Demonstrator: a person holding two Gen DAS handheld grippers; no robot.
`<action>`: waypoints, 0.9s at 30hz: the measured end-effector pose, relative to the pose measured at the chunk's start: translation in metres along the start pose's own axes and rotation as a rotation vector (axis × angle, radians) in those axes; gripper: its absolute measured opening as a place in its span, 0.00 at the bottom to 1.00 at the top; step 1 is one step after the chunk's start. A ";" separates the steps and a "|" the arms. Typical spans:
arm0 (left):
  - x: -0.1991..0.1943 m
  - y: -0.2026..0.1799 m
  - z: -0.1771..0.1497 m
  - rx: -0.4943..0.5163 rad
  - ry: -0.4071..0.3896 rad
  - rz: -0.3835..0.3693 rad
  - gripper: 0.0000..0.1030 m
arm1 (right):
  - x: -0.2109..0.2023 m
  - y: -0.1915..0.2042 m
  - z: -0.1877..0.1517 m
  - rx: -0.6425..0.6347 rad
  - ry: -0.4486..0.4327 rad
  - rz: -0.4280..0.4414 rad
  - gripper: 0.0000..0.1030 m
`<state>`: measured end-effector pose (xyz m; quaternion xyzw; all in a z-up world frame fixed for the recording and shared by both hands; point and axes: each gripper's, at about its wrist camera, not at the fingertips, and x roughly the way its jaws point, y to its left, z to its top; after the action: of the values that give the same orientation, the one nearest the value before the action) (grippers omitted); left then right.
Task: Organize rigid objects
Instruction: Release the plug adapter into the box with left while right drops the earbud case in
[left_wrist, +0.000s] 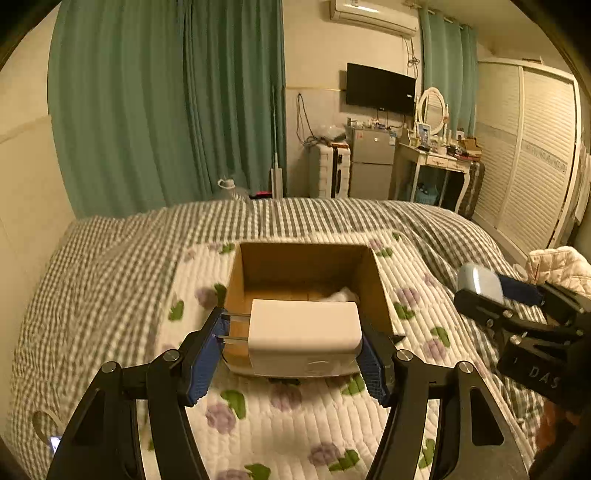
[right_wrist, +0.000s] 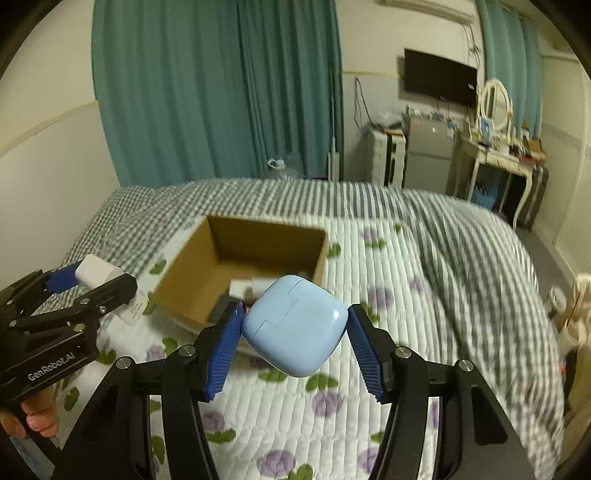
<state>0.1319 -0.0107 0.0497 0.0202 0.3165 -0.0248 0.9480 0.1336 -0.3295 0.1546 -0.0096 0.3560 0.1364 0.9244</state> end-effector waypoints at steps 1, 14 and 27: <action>0.001 0.001 0.006 0.008 -0.006 0.005 0.65 | 0.000 0.002 0.009 -0.012 -0.006 0.004 0.56; 0.073 0.004 0.037 0.051 0.023 0.023 0.65 | 0.065 0.011 0.063 -0.070 -0.013 0.073 0.56; 0.188 0.012 0.018 0.042 0.167 0.037 0.65 | 0.169 -0.010 0.057 -0.063 0.071 0.075 0.56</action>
<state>0.2940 -0.0065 -0.0486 0.0477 0.3935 -0.0123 0.9180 0.2931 -0.2910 0.0848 -0.0300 0.3842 0.1816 0.9047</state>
